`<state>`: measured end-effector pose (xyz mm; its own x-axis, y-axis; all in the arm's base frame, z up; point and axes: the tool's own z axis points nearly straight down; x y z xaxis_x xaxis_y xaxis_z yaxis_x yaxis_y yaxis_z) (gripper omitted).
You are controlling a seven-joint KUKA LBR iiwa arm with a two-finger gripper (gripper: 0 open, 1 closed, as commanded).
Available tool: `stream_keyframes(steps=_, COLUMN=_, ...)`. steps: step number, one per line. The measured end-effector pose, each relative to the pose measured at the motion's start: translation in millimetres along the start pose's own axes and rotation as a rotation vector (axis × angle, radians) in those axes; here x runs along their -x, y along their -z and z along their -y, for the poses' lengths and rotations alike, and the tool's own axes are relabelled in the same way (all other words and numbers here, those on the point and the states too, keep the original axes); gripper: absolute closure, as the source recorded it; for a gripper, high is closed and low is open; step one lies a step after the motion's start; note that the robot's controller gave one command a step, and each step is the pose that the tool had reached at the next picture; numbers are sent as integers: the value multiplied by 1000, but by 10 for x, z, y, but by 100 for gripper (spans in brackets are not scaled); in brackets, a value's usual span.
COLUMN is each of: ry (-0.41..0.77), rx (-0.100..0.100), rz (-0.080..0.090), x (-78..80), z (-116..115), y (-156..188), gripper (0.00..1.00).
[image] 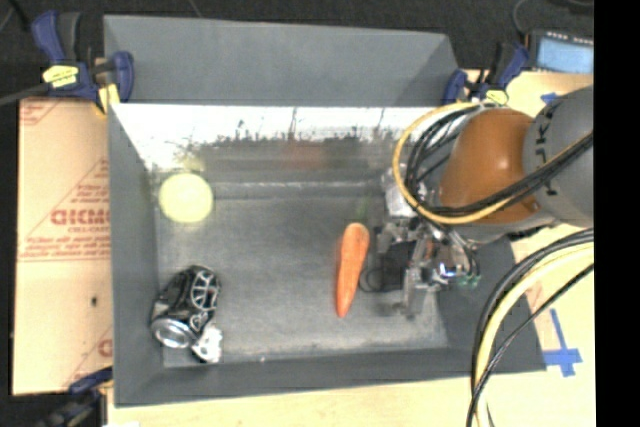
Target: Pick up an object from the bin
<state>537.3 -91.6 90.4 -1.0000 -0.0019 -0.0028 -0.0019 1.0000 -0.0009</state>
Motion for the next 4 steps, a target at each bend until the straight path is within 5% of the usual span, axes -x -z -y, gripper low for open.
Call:
stream_keyframes(steps=1, ry=101, rx=-2, rz=4, x=-6, z=-105, y=-113, gripper=0)
stream_keyframes(steps=2, ry=328, rx=-3, rz=5, x=0, z=-107, y=-137, gripper=0)
stream_keyframes(steps=4, ry=-28, rx=-2, rz=10, x=111, z=-11, y=-170, gripper=0)
